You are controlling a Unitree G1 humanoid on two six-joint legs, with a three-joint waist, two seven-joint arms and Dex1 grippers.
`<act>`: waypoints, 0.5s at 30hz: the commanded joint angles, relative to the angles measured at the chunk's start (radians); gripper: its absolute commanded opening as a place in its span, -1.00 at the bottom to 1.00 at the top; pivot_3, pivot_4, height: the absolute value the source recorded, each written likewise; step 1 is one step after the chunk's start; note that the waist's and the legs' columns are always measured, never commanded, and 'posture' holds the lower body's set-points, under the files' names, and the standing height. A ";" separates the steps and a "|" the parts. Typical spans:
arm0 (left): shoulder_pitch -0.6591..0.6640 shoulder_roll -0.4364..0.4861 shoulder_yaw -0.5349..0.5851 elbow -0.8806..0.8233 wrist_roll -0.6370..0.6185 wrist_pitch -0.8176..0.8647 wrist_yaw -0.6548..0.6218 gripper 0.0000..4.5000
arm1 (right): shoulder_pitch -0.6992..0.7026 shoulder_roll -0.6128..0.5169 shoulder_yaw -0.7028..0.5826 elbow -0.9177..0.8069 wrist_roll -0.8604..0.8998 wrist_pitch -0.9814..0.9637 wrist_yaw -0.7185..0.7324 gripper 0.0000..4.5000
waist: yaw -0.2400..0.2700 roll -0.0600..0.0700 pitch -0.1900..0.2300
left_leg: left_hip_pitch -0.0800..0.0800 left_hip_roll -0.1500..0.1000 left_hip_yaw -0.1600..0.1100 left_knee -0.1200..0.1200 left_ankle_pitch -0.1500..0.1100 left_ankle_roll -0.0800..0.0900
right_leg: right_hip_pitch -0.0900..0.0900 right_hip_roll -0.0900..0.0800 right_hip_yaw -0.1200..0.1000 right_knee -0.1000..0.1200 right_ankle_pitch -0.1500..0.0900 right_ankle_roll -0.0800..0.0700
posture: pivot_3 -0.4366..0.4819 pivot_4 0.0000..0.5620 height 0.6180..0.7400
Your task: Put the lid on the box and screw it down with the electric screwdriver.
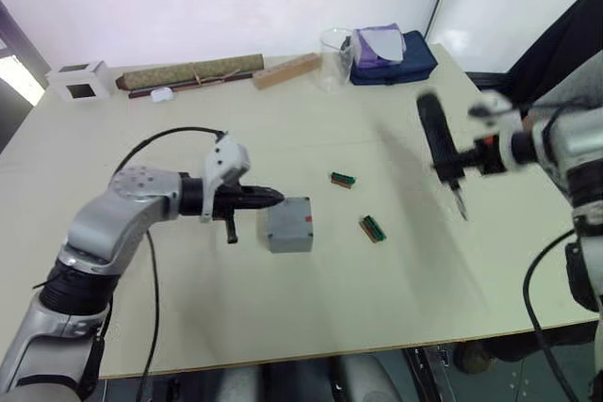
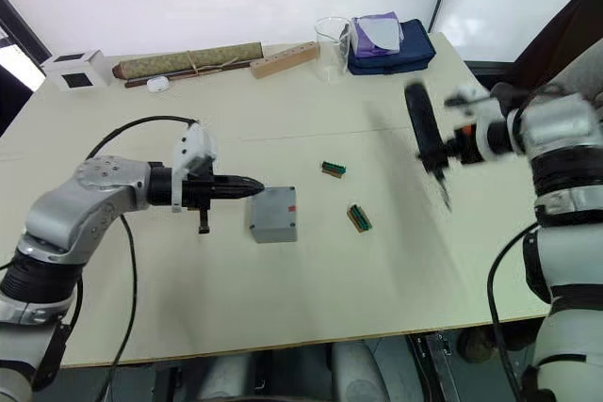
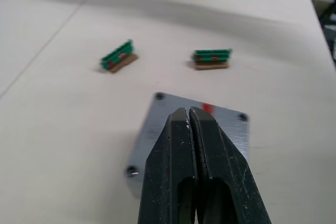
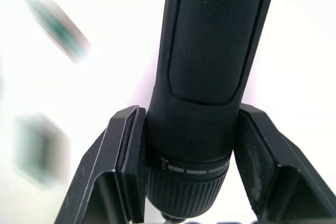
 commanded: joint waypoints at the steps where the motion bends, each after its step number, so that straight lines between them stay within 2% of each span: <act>1: -0.015 -0.011 0.035 0.019 -0.021 0.004 0.001 -1.00 | 0.176 0.267 -0.403 -0.515 0.229 -0.055 -0.261 -0.11 | 0.000 -0.003 -0.002 | -0.001 0.000 -0.002 -0.001 0.000 0.000 | -0.001 0.001 -0.001 0.001 -0.001 -0.001 | -0.05 -0.47 1.00; 4: -0.021 -0.014 0.030 0.035 -0.018 0.009 -0.002 -1.00 | 0.293 0.420 -0.464 -0.757 0.333 -0.037 -0.367 -0.11 | 0.015 -0.002 -0.001 | -0.005 0.001 -0.007 0.000 0.000 0.000 | -0.005 0.000 -0.004 0.005 -0.003 -0.002 | -0.05 -0.47 1.00; 6: -0.024 -0.016 0.029 0.044 -0.017 0.008 -0.002 -1.00 | 0.334 0.455 -0.463 -0.827 0.397 -0.012 -0.396 -0.11 | 0.034 -0.001 -0.001 | -0.010 -0.001 -0.007 0.003 0.001 -0.003 | -0.008 -0.002 -0.004 0.007 -0.002 -0.002 | -0.05 -0.47 1.00; 10: -0.021 -0.032 0.011 0.059 -0.017 0.009 -0.006 -1.00 | 0.488 0.498 -0.284 -0.994 0.275 -0.221 -0.462 -0.11 | 0.051 -0.001 -0.001 | -0.011 -0.004 -0.005 0.007 0.002 -0.004 | -0.006 -0.005 -0.003 0.003 0.002 0.003 | -0.05 -0.47 1.00; 15: -0.002 -0.075 -0.048 0.089 0.035 -0.049 -0.003 -1.00 | 0.596 0.597 -0.191 -1.071 0.284 -0.284 -0.562 -0.11 | 0.048 -0.002 -0.001 | -0.010 -0.003 -0.005 0.006 0.002 -0.004 | -0.006 -0.004 -0.003 0.003 0.002 0.003 | -0.05 -0.47 1.00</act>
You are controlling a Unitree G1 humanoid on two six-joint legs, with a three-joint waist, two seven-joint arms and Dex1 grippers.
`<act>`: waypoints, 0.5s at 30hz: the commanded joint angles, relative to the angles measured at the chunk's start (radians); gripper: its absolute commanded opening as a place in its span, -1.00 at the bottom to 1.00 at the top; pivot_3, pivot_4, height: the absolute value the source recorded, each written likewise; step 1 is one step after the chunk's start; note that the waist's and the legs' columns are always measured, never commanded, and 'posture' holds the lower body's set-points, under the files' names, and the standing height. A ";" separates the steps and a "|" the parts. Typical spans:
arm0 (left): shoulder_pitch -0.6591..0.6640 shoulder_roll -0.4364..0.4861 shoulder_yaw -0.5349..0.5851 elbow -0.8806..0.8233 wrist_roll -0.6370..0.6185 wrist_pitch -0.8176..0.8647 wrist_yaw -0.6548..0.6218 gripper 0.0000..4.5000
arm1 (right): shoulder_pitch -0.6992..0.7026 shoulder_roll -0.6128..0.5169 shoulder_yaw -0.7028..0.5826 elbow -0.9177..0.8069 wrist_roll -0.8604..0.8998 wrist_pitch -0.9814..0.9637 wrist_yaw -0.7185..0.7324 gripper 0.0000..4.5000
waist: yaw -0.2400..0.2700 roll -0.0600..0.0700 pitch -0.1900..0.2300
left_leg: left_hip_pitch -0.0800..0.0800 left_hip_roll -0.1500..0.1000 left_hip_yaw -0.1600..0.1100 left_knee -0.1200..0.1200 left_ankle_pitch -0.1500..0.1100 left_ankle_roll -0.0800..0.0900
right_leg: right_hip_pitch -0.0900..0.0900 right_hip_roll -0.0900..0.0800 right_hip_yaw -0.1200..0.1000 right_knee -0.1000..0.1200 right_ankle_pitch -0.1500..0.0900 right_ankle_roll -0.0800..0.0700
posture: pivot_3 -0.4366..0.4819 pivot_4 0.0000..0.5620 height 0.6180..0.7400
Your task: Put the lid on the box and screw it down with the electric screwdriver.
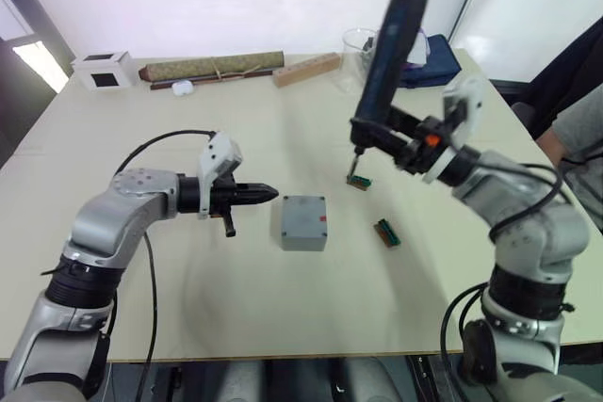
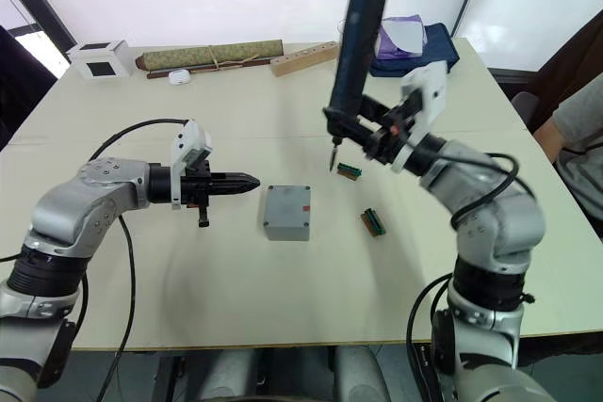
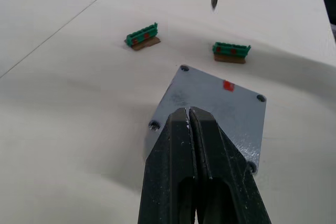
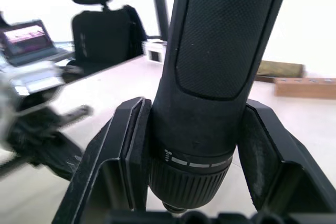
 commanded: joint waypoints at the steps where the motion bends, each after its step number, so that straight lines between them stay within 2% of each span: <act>1: 0.009 -0.044 -0.046 0.025 0.048 -0.066 0.007 -1.00 | 0.033 0.047 0.066 -0.090 -0.008 -0.092 -0.062 -0.11 | 0.000 0.000 0.000 | 0.000 0.000 0.000 0.000 0.000 0.000 | 0.000 0.000 0.000 0.000 0.000 0.000 | -0.05 -0.47 1.00; 6: 0.003 -0.109 -0.084 0.059 0.094 -0.105 0.025 -1.00 | 0.054 0.039 0.133 -0.069 -0.046 -0.157 -0.084 -0.11 | -0.001 0.000 0.000 | 0.000 0.000 0.000 0.000 0.000 0.000 | 0.000 0.001 0.000 0.000 0.000 0.000 | -0.05 -0.47 1.00; 11: 0.014 -0.097 -0.159 0.094 0.182 -0.161 -0.001 -1.00 | 0.061 0.020 0.159 -0.032 -0.067 -0.208 -0.084 -0.11 | 0.000 0.000 0.000 | 0.000 0.000 0.000 0.000 0.000 0.000 | 0.000 0.001 0.000 0.000 0.000 0.000 | -0.05 -0.47 1.00; 15: 0.012 -0.118 -0.147 0.105 0.187 -0.164 0.013 -1.00 | 0.063 0.013 0.183 -0.002 -0.092 -0.246 -0.088 -0.11 | 0.000 0.000 0.000 | 0.002 0.000 0.000 0.000 0.000 0.000 | 0.001 0.001 0.000 0.000 0.000 0.000 | -0.05 -0.47 1.00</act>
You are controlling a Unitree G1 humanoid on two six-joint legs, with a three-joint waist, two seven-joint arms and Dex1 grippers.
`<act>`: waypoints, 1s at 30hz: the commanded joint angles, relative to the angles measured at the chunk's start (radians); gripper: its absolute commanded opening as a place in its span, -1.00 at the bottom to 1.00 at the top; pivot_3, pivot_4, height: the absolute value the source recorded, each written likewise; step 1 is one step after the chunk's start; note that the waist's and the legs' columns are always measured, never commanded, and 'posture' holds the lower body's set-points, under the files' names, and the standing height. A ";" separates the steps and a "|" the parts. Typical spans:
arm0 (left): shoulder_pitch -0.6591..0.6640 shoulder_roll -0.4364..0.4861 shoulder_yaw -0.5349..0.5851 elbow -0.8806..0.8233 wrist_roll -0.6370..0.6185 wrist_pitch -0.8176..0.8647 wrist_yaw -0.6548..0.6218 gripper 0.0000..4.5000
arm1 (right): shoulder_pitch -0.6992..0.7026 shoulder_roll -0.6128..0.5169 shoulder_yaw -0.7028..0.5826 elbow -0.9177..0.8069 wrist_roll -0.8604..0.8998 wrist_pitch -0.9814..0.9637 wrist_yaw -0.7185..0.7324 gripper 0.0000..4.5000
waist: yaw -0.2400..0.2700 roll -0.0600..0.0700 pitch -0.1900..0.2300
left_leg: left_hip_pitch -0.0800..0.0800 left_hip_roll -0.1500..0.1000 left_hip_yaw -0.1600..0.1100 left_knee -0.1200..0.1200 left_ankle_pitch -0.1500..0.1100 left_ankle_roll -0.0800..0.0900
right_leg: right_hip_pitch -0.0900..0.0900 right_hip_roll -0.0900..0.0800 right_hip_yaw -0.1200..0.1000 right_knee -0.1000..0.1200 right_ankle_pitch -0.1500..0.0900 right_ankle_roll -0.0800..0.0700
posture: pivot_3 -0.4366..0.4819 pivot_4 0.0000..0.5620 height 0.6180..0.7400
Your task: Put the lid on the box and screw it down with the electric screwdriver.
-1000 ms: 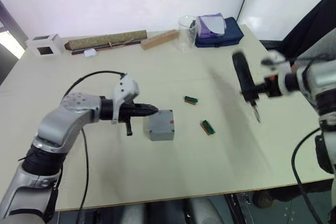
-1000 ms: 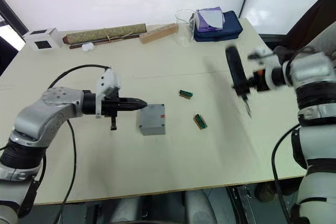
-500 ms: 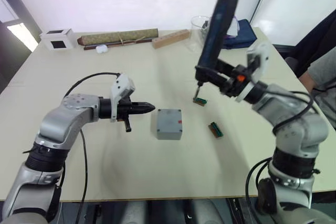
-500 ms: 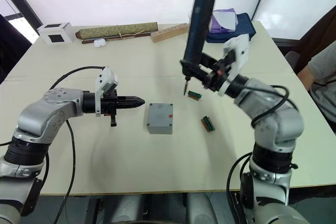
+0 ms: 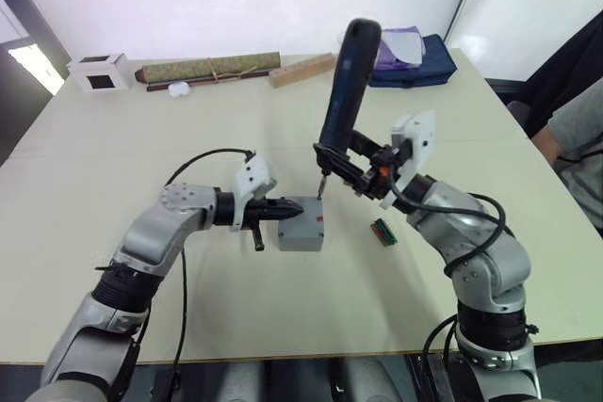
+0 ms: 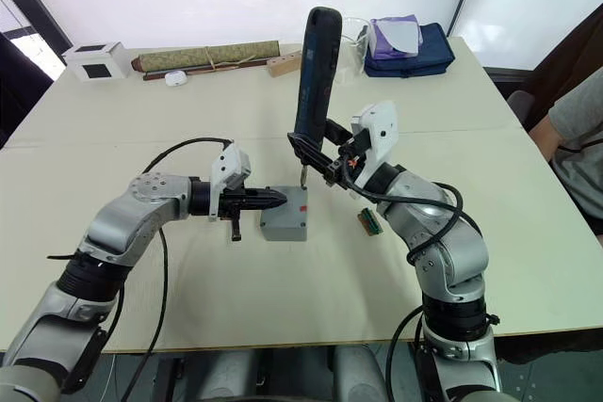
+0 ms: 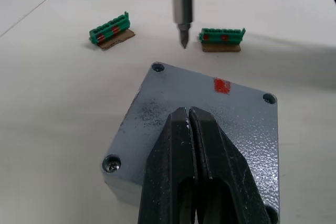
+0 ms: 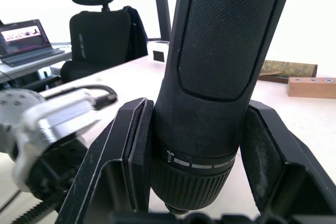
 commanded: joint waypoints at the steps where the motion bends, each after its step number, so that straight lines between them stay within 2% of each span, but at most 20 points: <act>1: 0.007 -0.015 -0.011 0.023 0.021 0.008 0.011 -1.00 | -0.010 -0.006 0.012 -0.014 -0.017 -0.067 0.001 -0.11 | 0.000 0.000 0.000 | 0.000 0.000 0.000 0.000 0.000 0.000 | 0.000 0.000 0.000 0.000 0.000 0.000 | -0.05 -0.47 1.00; 23: 0.047 -0.028 -0.003 -0.027 0.015 0.043 0.043 -1.00 | 0.007 -0.020 0.087 0.110 -0.118 -0.203 0.013 -0.11 | 0.000 -0.001 -0.001 | 0.005 0.000 0.000 -0.001 0.000 0.000 | 0.004 0.000 0.000 0.000 0.000 0.000 | -0.05 -0.47 1.00; 30: 0.057 -0.031 -0.010 -0.032 0.017 0.047 0.047 -1.00 | 0.076 -0.036 0.136 0.122 -0.144 -0.199 0.026 -0.11 | 0.000 -0.002 -0.003 | 0.011 0.000 0.001 -0.003 0.000 0.000 | 0.010 0.000 0.001 -0.001 0.000 0.000 | -0.05 -0.47 1.00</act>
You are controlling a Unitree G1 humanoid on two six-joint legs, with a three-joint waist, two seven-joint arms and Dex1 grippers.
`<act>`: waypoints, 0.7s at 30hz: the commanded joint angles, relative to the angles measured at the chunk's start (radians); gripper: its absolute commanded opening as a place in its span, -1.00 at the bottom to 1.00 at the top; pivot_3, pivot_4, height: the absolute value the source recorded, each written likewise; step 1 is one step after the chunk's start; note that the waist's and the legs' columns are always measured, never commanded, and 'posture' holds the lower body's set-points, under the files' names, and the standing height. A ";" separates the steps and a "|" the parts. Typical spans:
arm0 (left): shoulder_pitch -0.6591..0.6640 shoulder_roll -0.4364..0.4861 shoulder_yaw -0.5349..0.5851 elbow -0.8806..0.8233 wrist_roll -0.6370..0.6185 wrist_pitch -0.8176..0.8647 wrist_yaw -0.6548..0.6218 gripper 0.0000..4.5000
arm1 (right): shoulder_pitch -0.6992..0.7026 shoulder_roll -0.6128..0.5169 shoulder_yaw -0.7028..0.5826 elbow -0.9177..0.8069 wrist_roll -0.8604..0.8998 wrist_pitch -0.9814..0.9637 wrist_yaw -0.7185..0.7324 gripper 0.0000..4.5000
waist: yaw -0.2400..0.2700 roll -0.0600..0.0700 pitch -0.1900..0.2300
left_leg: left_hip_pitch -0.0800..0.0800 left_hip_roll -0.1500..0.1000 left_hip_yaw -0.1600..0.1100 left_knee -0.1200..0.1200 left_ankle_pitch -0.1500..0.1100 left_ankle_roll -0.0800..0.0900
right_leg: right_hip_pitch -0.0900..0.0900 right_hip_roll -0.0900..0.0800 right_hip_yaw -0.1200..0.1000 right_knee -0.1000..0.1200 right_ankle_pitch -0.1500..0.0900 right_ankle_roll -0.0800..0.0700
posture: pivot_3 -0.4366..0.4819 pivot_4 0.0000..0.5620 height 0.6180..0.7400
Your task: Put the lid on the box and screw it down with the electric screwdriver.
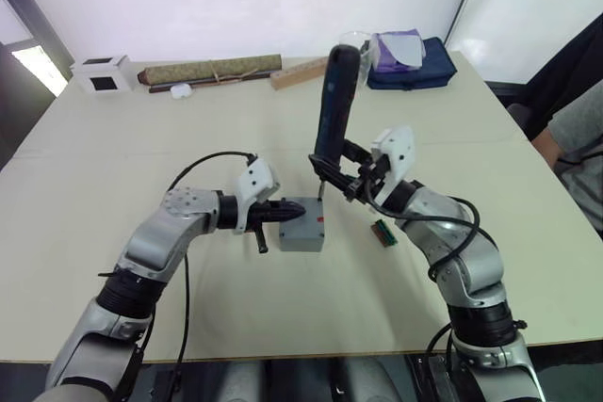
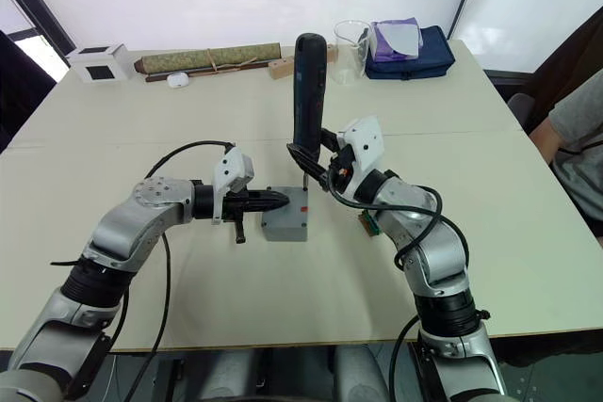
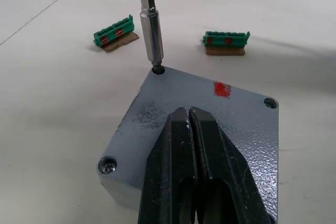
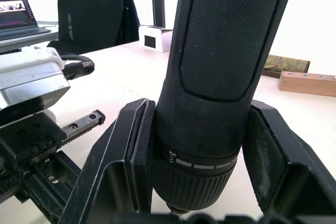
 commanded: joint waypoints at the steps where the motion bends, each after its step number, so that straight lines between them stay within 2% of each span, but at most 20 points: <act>1: 0.022 0.002 -0.023 -0.002 0.014 0.023 0.000 -1.00 | 0.041 -0.010 0.034 0.005 -0.023 0.004 0.004 -0.11 | 0.000 -0.001 -0.002 | 0.002 0.000 0.000 0.000 0.000 0.000 | 0.002 0.000 0.000 -0.001 0.000 0.000 | -0.05 -0.47 1.00; 8: 0.032 -0.001 -0.024 -0.011 0.016 0.027 0.002 -1.00 | 0.089 -0.006 0.067 0.050 -0.045 -0.017 0.011 -0.11 | 0.000 -0.001 -0.009 | 0.006 0.001 0.000 -0.001 0.000 0.001 | 0.007 0.001 0.000 -0.002 0.000 0.000 | -0.05 -0.47 1.00; 13: 0.038 -0.002 -0.021 -0.020 0.015 0.034 0.004 -1.00 | 0.098 -0.013 0.083 0.072 -0.061 -0.022 0.016 -0.11 | -0.001 -0.002 -0.011 | 0.018 0.001 0.000 -0.004 -0.003 0.004 | 0.020 0.001 0.000 -0.008 -0.005 -0.004 | -0.05 -0.47 1.00; 21: 0.065 0.003 -0.016 -0.047 0.014 0.040 0.009 -1.00 | 0.096 -0.035 0.117 0.108 -0.108 -0.022 0.018 -0.11 | -0.001 -0.001 -0.022 | 0.019 0.002 0.000 -0.005 -0.003 0.005 | 0.021 0.001 0.000 -0.008 -0.007 -0.004 | -0.05 -0.47 1.00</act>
